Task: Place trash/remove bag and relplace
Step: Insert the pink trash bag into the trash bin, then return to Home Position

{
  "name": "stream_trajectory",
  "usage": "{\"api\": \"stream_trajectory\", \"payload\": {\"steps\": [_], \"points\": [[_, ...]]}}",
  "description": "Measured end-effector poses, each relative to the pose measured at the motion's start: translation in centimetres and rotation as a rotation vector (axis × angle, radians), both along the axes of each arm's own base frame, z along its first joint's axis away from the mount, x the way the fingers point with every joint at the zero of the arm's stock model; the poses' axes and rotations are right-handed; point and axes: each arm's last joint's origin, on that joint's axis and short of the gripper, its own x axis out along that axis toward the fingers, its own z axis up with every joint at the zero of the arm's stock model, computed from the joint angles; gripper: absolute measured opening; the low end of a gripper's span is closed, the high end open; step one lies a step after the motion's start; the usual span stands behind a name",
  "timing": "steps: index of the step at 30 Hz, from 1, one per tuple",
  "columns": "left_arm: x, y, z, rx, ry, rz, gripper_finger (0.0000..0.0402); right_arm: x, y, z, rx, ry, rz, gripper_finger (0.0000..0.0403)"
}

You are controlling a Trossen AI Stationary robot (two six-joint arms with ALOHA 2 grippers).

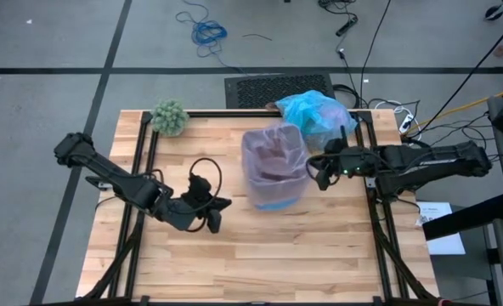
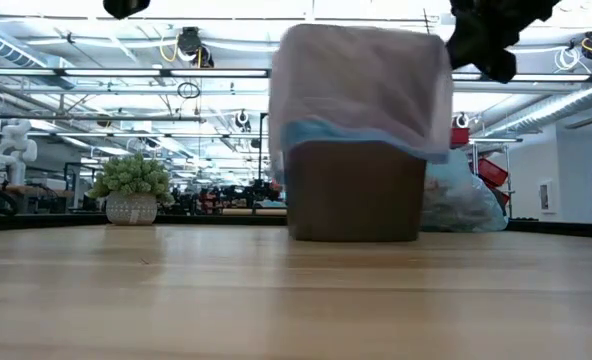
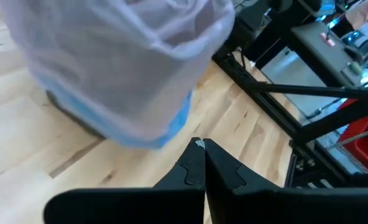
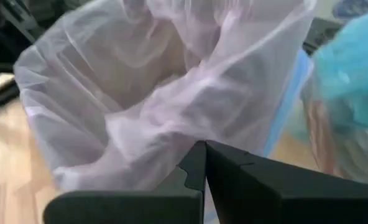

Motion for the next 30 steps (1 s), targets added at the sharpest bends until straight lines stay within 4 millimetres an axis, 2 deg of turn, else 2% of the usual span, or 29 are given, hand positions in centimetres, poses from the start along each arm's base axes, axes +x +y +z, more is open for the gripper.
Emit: {"api": "stream_trajectory", "payload": {"steps": [5, 9, 12, 14, 17, 21, 25, 30], "points": [[-0.9, 0.2, 0.6, 0.002, -0.005, -0.008, 0.0000, 0.4, 0.3, 1.0, -0.046, -0.094, 0.046, 0.0000], [-1.9, 0.6, 1.0, 0.024, 0.020, -0.016, 0.0000, -0.5, 0.7, 2.3, -0.124, -0.169, 0.118, 0.0000], [-2.7, 1.2, 1.5, 0.083, 0.033, -0.029, 0.0000, -1.4, 1.2, 3.2, -0.065, -0.254, 0.183, 0.0000], [-3.4, 1.6, 2.2, 0.129, 0.027, -0.057, 0.0000, -1.9, 1.9, 4.0, -0.107, -0.311, 0.296, 0.0000], [-5.0, 2.5, 2.1, 0.165, 0.012, -0.071, 0.0000, -2.9, 2.9, 4.0, -0.240, -0.280, 0.463, 0.0000], [-7.0, 3.9, -0.6, 0.167, -0.061, -0.042, 0.0000, -4.7, 3.2, 2.5, -0.266, -0.280, 0.529, 0.0000], [-8.4, 5.9, -3.2, 0.183, -0.259, -0.049, 0.0000, -6.6, 2.8, -0.4, -0.255, -0.356, 0.527, 0.0000], [-9.4, 8.9, -7.7, 0.157, -0.326, -0.101, 0.0000, -8.0, 2.0, -4.2, -0.305, -0.513, 0.471, 0.0000]]}}
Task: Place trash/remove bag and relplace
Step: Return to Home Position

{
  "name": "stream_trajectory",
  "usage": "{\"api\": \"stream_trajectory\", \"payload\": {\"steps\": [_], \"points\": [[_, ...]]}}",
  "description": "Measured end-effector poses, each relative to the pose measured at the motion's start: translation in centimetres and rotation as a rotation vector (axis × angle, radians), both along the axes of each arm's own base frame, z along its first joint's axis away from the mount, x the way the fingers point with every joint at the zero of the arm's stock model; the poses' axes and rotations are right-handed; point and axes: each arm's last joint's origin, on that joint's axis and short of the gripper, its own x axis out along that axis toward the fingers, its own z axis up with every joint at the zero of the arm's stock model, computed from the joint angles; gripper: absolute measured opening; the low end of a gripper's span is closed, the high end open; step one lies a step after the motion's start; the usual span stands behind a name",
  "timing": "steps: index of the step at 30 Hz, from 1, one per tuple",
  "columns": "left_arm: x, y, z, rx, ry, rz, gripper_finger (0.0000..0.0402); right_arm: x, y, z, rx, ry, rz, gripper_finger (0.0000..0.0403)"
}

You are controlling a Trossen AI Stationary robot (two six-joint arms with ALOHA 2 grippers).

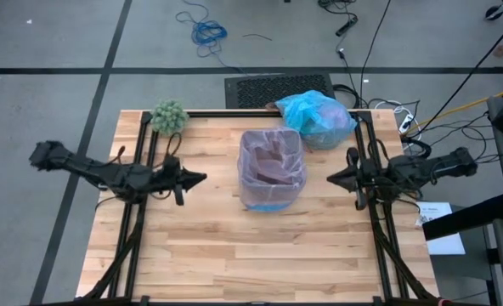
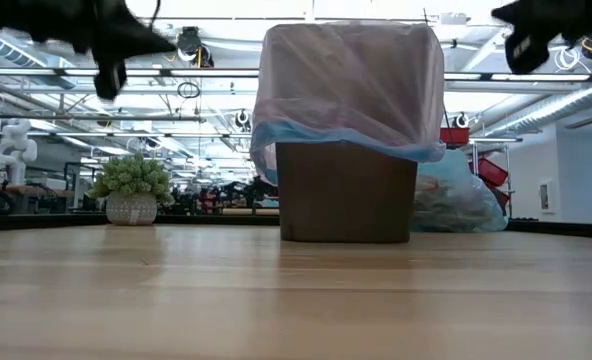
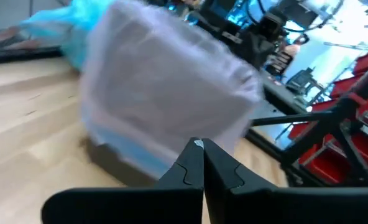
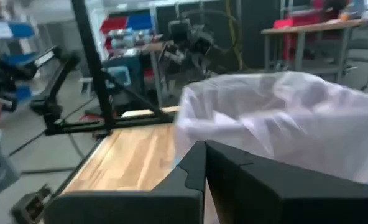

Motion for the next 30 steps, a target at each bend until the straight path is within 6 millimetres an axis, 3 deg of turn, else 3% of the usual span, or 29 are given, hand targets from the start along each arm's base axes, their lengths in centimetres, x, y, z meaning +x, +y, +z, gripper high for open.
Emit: {"api": "stream_trajectory", "payload": {"steps": [7, 12, 18, 25, 30], "points": [[-0.9, 3.8, -2.6, 0.025, 0.016, 0.032, 0.0000, -0.5, -1.1, -4.7, 0.050, -0.178, -0.036, 0.0000], [-1.4, 5.9, -3.3, 0.074, 0.040, 0.059, 0.0000, 0.0, -2.1, -7.1, 0.093, -0.143, -0.049, 0.0000], [-2.6, 7.1, -4.7, 0.070, 0.045, 0.162, 0.0000, -0.1, -3.3, -7.3, 0.122, -0.109, -0.026, 0.0000], [-4.2, 7.3, -5.5, 0.146, -0.009, 0.343, 0.0000, -0.4, -4.6, -7.7, 0.138, -0.078, -0.082, 0.0000], [-4.9, 7.1, -6.7, 0.187, 0.004, 0.371, 0.0000, -0.5, -4.8, -7.7, 0.105, -0.075, -0.086, 0.0000]]}}
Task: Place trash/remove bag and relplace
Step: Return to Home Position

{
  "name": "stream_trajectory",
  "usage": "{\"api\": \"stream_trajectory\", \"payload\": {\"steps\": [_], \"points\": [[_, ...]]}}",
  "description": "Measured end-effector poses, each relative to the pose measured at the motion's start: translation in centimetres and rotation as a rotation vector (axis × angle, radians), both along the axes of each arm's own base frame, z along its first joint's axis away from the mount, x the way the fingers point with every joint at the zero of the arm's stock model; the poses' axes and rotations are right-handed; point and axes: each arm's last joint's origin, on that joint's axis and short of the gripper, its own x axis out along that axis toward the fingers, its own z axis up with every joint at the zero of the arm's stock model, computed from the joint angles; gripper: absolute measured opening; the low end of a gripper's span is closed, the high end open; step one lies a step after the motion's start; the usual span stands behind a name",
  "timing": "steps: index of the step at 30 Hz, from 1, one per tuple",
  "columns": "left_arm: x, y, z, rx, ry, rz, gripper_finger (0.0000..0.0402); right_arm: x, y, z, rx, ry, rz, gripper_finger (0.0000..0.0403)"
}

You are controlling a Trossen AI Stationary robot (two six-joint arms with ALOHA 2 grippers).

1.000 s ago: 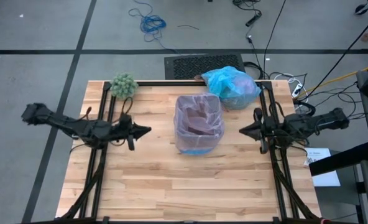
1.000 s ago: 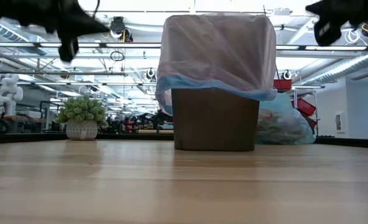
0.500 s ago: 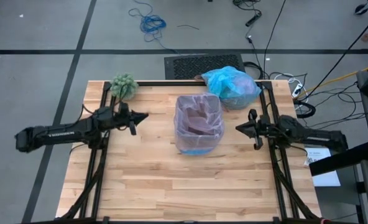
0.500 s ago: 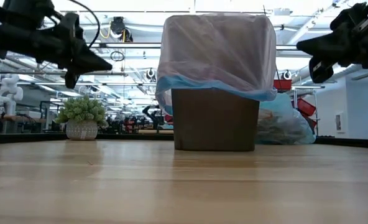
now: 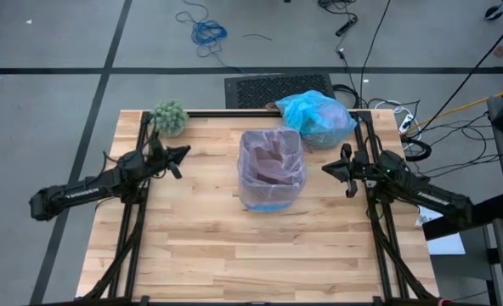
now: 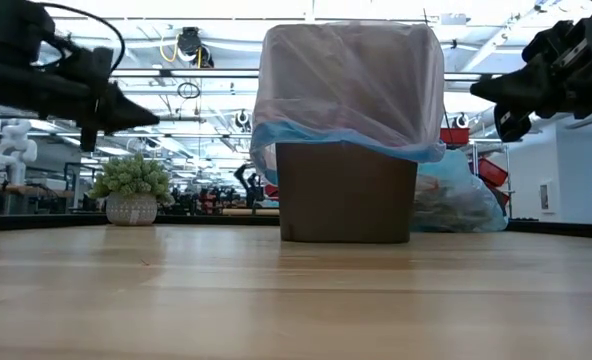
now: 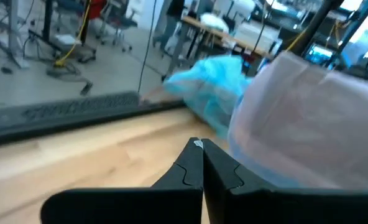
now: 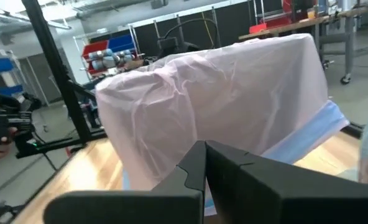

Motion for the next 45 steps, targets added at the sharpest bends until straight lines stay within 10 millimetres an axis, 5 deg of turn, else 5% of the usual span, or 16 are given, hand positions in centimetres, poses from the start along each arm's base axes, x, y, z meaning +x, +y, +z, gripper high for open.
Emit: {"api": "stream_trajectory", "payload": {"steps": [10, 45], "points": [[-0.5, -1.1, -0.6, 0.047, 0.053, -0.257, 0.0000, 0.0, -0.1, 0.0, -0.046, 0.005, -0.014, 0.0000], [-0.3, -0.9, -1.1, 0.111, 0.151, -0.236, 0.0000, 0.0, -0.1, 0.0, -0.040, 0.004, -0.016, 0.0000]]}}
